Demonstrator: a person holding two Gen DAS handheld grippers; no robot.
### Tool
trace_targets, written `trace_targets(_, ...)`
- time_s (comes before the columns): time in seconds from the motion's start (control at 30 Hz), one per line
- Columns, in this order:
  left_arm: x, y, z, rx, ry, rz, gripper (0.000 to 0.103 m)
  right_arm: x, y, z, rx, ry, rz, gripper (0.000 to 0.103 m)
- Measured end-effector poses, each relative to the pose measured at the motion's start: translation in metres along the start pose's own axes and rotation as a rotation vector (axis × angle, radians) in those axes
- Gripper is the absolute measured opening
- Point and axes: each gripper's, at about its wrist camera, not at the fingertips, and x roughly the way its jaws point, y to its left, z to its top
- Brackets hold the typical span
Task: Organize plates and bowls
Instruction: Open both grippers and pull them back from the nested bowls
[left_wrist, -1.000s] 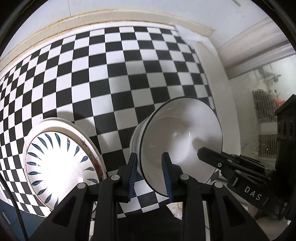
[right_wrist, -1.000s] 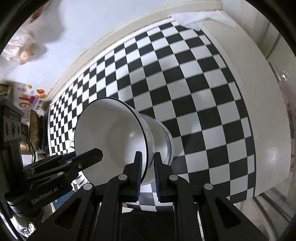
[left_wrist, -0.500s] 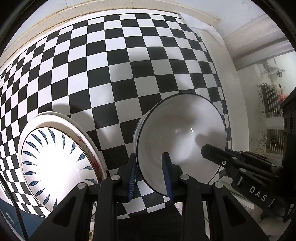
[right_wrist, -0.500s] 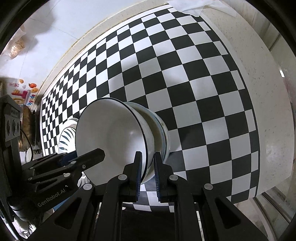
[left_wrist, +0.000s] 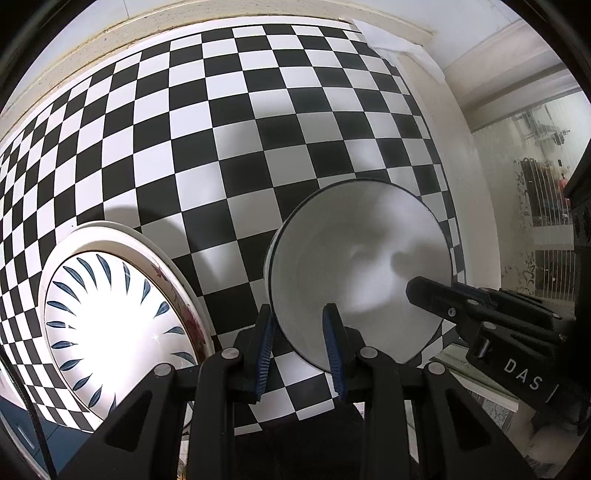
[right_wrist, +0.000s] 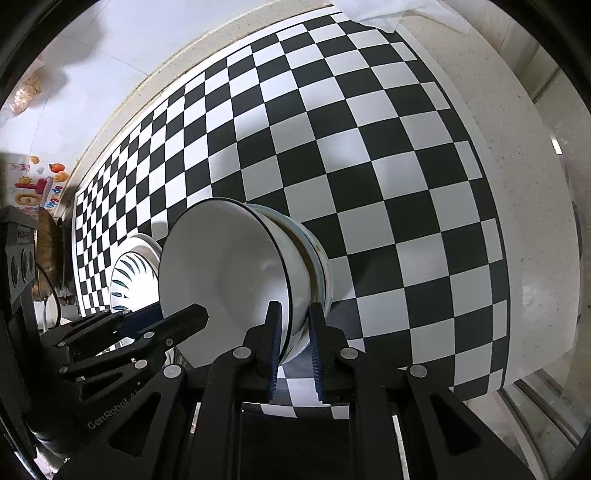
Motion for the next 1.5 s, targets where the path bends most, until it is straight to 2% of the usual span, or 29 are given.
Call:
trace_targets(0.37,-0.002,-0.004,-0.001,0.006,-0.01,0.012,0.024,0.0,-0.001,-0.003,-0.005,0.003,-0.005,0.018)
trace_targets(0.9,-0.015,0.002,-0.011,-0.028,-0.025,-0.011,0.024,-0.012,-0.004,-0.013,0.009,-0.021,0.013,0.018)
trace_targets(1.17,-0.052,0.004,-0.035,-0.038,-0.105,-0.012,0.025,-0.042,0.005,-0.033,-0.045,-0.074,-0.033,0.018)
trace_targets(1.27,-0.067,0.004,-0.049,-0.032,-0.137,-0.008,0.025,-0.06,0.012,-0.048,-0.07,-0.108,-0.041,0.029)
trace_targets(1.5,-0.109,-0.001,-0.08,0.003,-0.228,0.032,0.025,-0.112,0.032,-0.086,-0.118,-0.214,-0.041,0.039)
